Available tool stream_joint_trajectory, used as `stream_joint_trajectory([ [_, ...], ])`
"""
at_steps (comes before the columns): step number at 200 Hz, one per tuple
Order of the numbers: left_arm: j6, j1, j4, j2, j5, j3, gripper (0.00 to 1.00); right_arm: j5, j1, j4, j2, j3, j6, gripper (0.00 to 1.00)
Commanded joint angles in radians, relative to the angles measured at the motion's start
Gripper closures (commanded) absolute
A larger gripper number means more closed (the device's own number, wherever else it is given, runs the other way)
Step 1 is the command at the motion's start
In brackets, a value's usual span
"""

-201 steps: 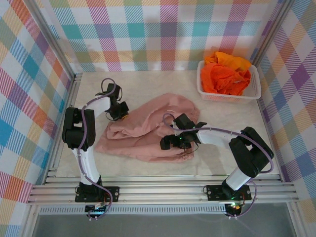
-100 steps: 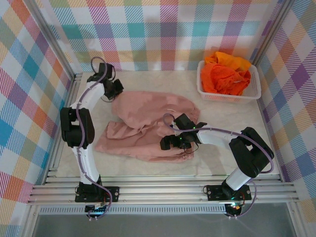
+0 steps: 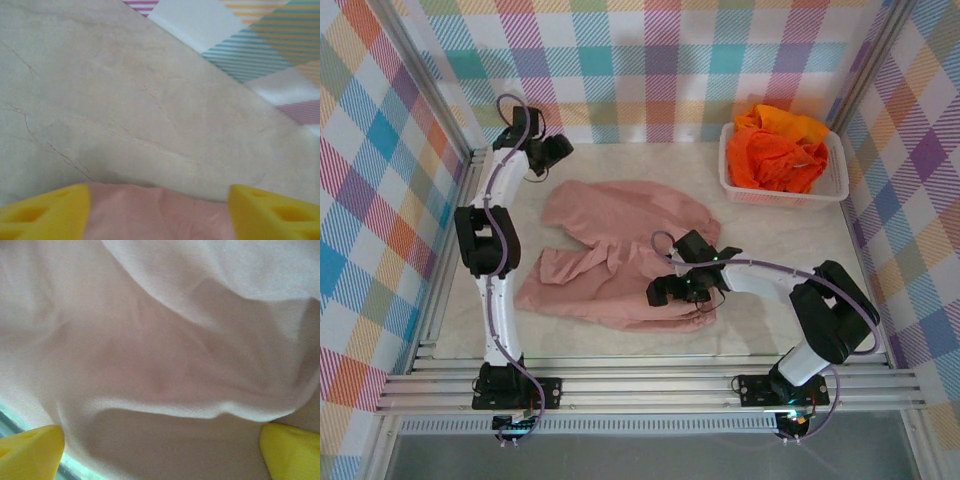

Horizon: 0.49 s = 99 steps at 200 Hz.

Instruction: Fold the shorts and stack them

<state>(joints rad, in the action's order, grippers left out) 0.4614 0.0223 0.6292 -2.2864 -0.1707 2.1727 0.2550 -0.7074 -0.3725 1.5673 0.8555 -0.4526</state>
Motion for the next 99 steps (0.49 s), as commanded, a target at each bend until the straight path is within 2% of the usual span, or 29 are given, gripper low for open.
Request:
stream_joint_trajectory([
  [1, -0.028, -0.007, 0.003, 0.226, -0.021, -0.076, 0.1, 0.033, 0.003, -0.042, -0.038, 0.072, 0.028, 0.0],
  [10, -0.02, -0.007, 0.01, 0.303, -0.015, -0.161, 0.06, 0.033, 0.003, -0.041, -0.035, 0.1, 0.031, 0.0],
  [49, 0.076, -0.007, -0.071, 0.684, -0.024, -0.687, 0.01, 0.017, 0.01, -0.05, 0.017, 0.23, 0.06, 0.01],
  [72, 0.172, -0.005, -0.065, 0.843, 0.003, -0.942, 0.01, 0.019, 0.034, -0.038, 0.051, 0.291, 0.059, 0.01],
  [99, 0.302, 0.019, -0.032, 0.963, 0.056, -1.168, 0.06, 0.033, 0.082, -0.013, 0.107, 0.339, 0.048, 0.0],
])
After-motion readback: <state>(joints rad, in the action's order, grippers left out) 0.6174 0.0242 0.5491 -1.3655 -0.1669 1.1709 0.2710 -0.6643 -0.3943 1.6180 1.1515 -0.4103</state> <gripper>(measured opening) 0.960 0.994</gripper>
